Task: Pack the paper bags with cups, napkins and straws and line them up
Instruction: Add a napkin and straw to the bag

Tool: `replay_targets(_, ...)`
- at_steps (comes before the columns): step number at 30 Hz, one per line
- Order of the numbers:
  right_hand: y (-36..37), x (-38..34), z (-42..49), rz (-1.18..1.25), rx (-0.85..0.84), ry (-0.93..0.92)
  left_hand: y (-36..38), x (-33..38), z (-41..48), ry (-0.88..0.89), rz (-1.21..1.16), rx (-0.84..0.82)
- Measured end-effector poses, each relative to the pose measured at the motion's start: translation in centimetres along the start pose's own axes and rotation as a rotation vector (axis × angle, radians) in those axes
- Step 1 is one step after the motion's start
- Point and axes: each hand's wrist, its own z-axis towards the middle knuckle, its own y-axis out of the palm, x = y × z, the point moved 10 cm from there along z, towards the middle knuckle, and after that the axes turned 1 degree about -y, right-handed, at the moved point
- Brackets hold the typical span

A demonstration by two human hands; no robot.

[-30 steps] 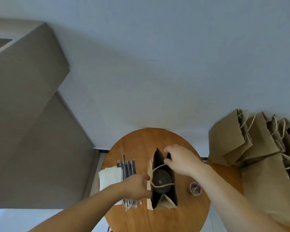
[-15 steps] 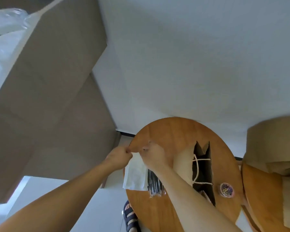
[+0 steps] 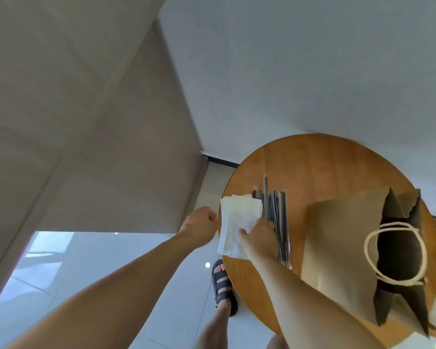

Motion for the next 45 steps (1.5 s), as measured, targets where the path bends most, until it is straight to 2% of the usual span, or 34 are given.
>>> replay_targets(8,0.4,1.2,0.1,-0.126,0.041,-0.053,3.1,0.8,0.8,0.005,0.018,-0.08)
replay_targets(16,-1.4,2.6,0.0,0.022,0.104,-0.064,5.6,2.0,2.4,0.0,0.172,-0.09)
replay_targets(21,-2.6,3.6,-0.2,0.124,0.141,-0.073,5.5,2.0,2.6,-0.051,0.175,0.0)
replay_targets(29,-3.1,4.1,-0.4,0.138,0.133,-0.064,4.8,1.5,2.1,-0.135,0.242,0.047)
replay_targets(35,-3.7,4.4,-0.8,0.16,0.147,-0.06,4.0,1.1,1.4,-0.181,0.192,0.087)
replay_targets(38,-4.0,4.3,-1.0,0.198,0.162,-0.095,4.1,1.6,1.0,-0.12,0.063,0.111)
replay_targets(41,-4.4,4.0,-1.0,0.263,0.204,-0.162,4.3,2.2,0.6,-0.071,-0.316,0.103)
replay_targets(45,-4.5,3.7,-0.9,0.504,0.164,-0.192,4.7,2.5,0.0,-0.146,-0.75,0.026)
